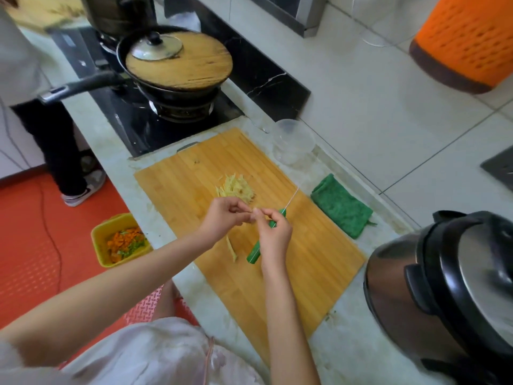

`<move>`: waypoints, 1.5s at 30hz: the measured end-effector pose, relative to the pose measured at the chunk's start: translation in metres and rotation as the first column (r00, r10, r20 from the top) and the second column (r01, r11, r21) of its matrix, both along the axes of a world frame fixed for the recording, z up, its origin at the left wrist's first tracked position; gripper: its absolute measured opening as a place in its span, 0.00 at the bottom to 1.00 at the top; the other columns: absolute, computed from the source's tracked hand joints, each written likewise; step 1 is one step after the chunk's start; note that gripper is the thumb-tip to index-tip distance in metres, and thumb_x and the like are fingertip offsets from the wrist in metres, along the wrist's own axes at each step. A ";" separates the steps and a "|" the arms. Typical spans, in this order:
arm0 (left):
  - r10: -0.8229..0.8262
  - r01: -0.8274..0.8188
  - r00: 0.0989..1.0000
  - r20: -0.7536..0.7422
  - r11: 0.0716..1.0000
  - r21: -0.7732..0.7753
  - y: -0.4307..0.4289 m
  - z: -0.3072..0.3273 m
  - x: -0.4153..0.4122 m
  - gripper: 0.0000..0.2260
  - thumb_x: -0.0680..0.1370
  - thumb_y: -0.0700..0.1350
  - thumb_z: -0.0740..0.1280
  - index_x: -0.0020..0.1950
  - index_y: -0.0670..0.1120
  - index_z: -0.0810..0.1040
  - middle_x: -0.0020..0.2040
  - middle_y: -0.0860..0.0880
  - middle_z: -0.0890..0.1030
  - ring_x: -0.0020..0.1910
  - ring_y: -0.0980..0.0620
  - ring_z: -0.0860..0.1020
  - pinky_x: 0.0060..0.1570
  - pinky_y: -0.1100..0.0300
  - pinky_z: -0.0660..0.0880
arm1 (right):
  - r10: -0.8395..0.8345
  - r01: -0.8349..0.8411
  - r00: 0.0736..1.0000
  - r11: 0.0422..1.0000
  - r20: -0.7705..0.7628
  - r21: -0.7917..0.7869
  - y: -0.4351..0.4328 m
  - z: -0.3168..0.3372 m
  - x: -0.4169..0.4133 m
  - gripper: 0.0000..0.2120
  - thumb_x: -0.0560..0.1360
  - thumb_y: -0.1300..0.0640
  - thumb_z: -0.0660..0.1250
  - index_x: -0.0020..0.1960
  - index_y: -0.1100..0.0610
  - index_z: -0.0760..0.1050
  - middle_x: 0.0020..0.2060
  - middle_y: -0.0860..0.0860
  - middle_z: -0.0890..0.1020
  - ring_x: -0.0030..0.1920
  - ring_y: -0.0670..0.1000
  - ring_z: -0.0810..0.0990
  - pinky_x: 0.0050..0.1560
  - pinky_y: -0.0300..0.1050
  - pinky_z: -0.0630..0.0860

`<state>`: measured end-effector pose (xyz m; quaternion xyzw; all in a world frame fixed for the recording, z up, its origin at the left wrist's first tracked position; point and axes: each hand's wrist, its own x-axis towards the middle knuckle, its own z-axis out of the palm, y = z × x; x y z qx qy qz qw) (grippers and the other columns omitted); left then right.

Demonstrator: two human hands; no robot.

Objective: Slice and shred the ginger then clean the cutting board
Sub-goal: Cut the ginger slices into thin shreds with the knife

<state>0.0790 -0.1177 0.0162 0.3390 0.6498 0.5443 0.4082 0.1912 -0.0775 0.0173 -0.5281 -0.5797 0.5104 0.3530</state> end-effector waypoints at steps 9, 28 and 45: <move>0.080 -0.085 0.989 0.123 0.996 0.036 0.004 0.020 -0.007 0.04 0.77 0.39 0.69 0.47 0.47 0.79 0.33 0.54 0.81 0.35 0.60 0.78 0.36 0.67 0.72 | -0.104 0.081 0.983 0.985 -0.151 -0.150 0.014 0.024 0.001 0.07 0.76 0.58 0.68 0.44 0.46 0.76 0.44 0.42 0.80 0.47 0.51 0.75 0.57 0.53 0.74; 0.035 -0.036 0.998 -0.043 0.999 -0.031 0.010 0.028 0.006 0.06 0.72 0.33 0.68 0.38 0.43 0.78 0.30 0.49 0.76 0.28 0.58 0.75 0.33 0.63 0.76 | -0.059 0.031 0.987 0.982 -0.148 -0.188 0.004 0.026 0.003 0.04 0.73 0.58 0.72 0.40 0.51 0.79 0.38 0.49 0.81 0.41 0.49 0.76 0.43 0.43 0.74; -0.164 0.166 0.974 0.157 0.986 0.002 0.008 0.032 0.002 0.03 0.74 0.35 0.71 0.45 0.41 0.79 0.34 0.45 0.75 0.32 0.55 0.76 0.39 0.63 0.78 | 0.002 -0.029 0.991 0.980 -0.133 -0.199 0.003 0.039 0.020 0.01 0.76 0.56 0.69 0.46 0.51 0.79 0.46 0.48 0.82 0.47 0.48 0.76 0.54 0.48 0.75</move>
